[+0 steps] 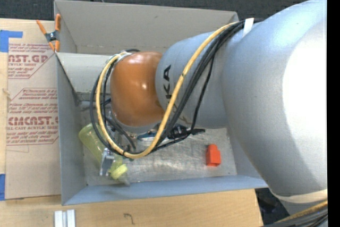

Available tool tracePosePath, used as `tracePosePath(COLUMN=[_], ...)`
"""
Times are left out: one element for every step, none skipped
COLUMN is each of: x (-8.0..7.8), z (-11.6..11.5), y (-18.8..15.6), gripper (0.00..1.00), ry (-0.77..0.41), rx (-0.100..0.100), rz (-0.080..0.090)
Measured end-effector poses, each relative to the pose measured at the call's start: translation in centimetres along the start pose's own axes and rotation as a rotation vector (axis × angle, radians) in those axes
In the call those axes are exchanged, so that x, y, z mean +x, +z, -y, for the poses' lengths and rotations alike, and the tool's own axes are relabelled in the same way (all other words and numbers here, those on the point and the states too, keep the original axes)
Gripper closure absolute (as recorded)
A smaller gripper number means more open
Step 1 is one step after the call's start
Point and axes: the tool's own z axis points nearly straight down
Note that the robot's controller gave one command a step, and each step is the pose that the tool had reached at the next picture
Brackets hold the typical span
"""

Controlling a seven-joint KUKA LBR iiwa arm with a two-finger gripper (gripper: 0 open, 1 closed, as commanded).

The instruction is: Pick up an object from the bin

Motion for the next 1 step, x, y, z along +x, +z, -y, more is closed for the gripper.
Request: tracePosePath(x=[-0.16], z=[-0.36], y=[2.72], gripper=[0.00], ry=[0.011], rx=[0.007], rz=[-0.001])
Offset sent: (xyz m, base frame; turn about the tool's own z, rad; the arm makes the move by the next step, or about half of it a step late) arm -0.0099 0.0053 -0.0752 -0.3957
